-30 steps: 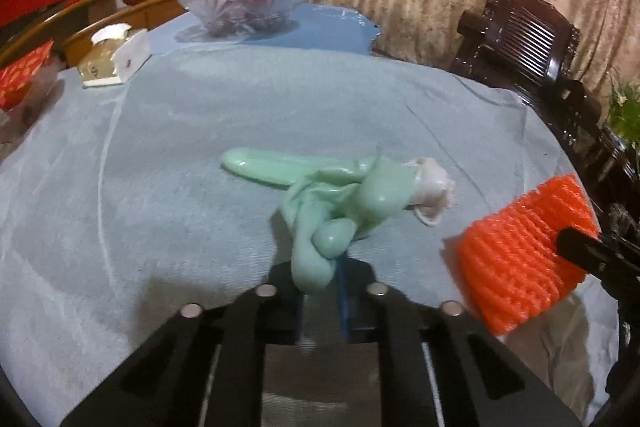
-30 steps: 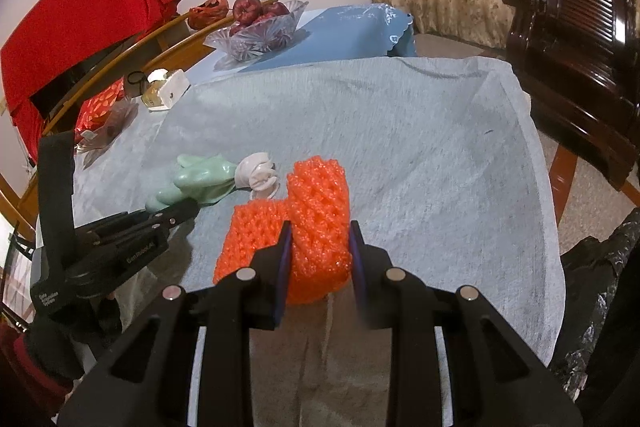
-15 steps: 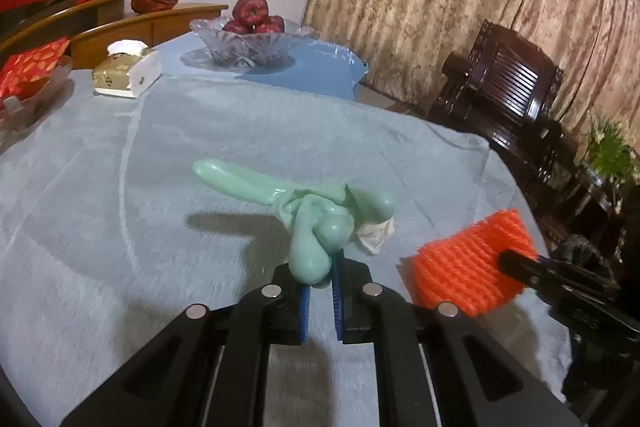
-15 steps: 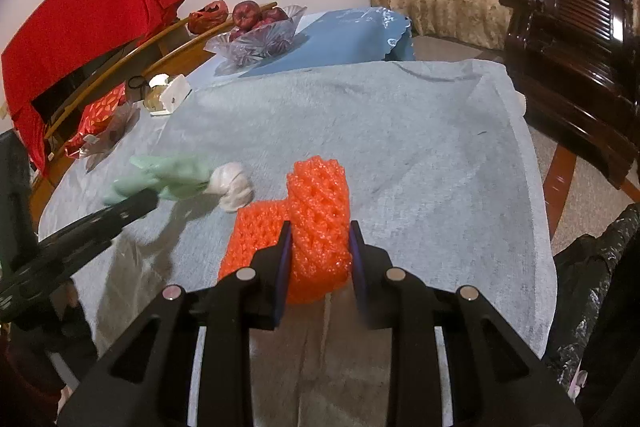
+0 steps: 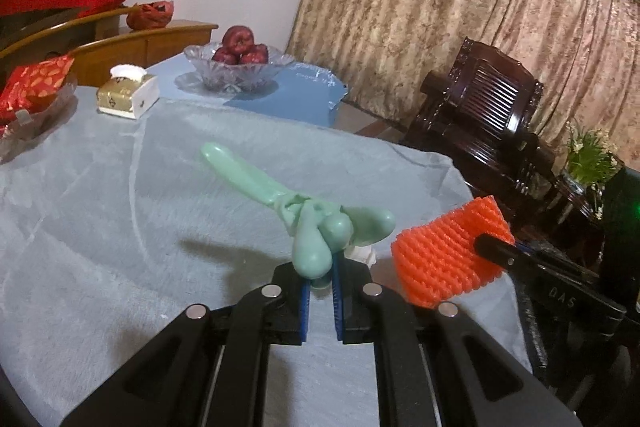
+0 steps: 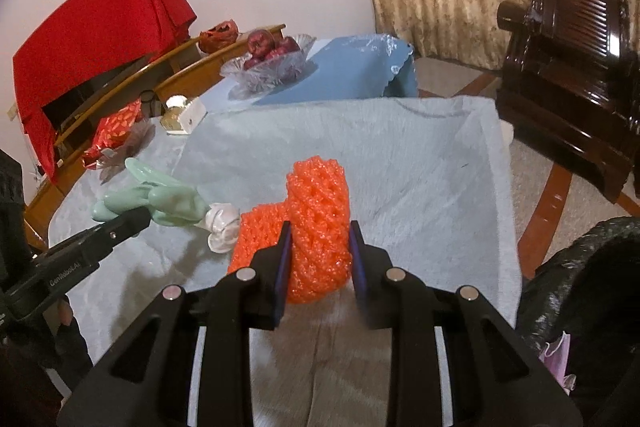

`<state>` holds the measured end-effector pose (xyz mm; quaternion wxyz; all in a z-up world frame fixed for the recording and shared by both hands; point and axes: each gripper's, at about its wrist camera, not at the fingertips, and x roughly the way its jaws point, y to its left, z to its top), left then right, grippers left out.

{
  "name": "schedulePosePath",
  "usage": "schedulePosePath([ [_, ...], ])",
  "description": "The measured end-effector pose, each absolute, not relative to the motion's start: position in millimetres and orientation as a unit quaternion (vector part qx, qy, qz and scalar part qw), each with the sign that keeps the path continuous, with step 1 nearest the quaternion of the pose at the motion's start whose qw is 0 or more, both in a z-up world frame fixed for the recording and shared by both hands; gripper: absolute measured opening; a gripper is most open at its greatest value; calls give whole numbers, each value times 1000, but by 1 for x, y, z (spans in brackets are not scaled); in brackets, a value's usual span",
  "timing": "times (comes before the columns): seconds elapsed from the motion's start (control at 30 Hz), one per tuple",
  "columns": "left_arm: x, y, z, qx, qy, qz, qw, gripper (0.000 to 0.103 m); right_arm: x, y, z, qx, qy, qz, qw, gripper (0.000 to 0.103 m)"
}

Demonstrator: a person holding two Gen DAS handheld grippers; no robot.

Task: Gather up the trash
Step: 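Carry gloves and net over the black bin and open both grippers to drop them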

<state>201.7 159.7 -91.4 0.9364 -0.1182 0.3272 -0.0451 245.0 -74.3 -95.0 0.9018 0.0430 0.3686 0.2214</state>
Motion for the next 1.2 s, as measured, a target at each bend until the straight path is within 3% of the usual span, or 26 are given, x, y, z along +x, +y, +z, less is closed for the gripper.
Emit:
schedulePosePath([
  [0.67, 163, 95, -46, -82, 292, -93, 948, 9, 180, -138, -36, 45, 314, 194, 928, 26],
  [1.2, 151, -7, -30, -53, 281, -178, 942, 9, 130, -235, -15, 41, 292, 112, 949, 26],
])
